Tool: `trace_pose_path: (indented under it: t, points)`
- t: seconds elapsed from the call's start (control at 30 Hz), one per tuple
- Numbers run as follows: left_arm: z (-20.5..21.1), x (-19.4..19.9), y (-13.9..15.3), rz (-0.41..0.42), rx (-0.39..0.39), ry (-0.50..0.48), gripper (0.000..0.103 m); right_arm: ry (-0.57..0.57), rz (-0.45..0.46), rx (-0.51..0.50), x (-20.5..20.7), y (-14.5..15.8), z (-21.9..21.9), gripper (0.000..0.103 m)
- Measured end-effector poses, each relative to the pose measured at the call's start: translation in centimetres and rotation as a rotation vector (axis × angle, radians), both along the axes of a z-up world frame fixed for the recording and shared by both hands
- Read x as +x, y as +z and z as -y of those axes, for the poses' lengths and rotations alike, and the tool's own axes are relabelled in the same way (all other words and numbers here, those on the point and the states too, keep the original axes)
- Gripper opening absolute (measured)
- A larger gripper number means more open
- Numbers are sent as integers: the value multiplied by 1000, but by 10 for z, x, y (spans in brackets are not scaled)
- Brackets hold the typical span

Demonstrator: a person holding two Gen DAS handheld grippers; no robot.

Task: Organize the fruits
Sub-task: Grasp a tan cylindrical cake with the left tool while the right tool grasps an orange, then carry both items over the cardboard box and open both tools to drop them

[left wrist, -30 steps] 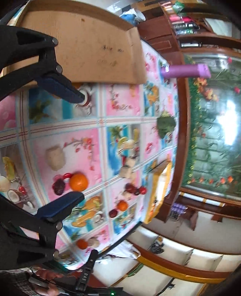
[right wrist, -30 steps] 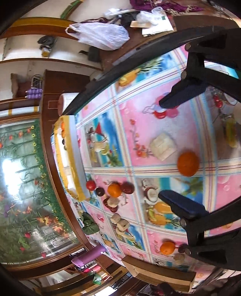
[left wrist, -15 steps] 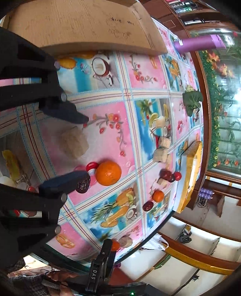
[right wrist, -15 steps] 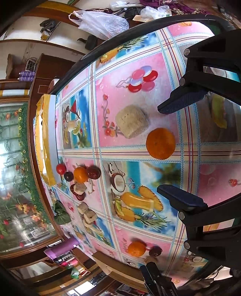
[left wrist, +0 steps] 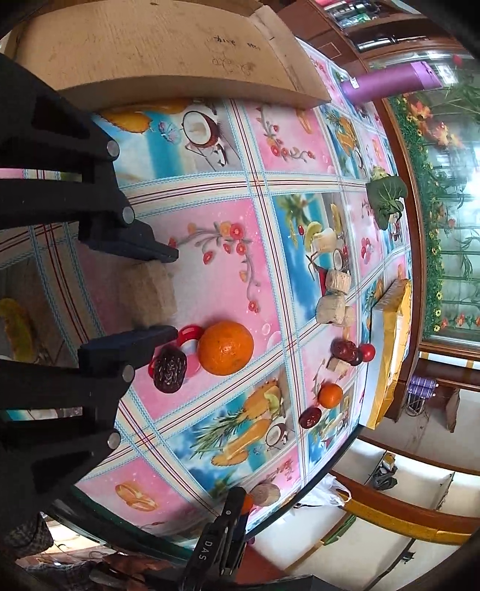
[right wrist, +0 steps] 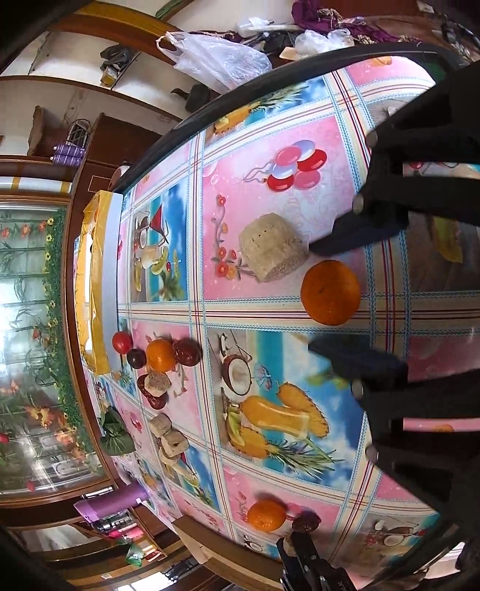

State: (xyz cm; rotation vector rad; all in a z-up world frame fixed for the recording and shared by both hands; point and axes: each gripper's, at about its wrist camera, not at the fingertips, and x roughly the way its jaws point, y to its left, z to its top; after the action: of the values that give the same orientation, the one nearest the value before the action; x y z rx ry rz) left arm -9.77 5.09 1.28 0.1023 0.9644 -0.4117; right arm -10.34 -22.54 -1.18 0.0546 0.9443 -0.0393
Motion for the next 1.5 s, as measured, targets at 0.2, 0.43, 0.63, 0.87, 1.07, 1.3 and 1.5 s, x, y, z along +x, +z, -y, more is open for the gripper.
trace_pose_path:
  t: [0.2, 0.43, 0.63, 0.87, 1.07, 1.3, 1.5]
  points:
    - [-10, -9, 13, 23, -51, 13, 34, 28, 16, 15, -6, 9, -9, 35]
    - [-58, -11, 53, 99, -113, 117, 34, 170, 80, 34, -9, 47, -57, 35]
    - [-152, -11, 66, 138, -79, 380, 34, 421, 136, 88, 8, 85, -151, 35]
    - [-241, -18, 41, 81, -27, 622, 34, 749, 123, 157, 18, 92, -290, 35]
    - [-265, -23, 23, 42, -30, 657, 34, 870, -2, 151, 32, 50, -368, 36]
    - [-272, -24, 20, 39, -93, 676, 37, 911, -55, 99, 30, 18, -399, 36]
    - [-281, -38, 42, 116, -132, 718, 47, 925, -32, 89, 28, 17, -407, 48]
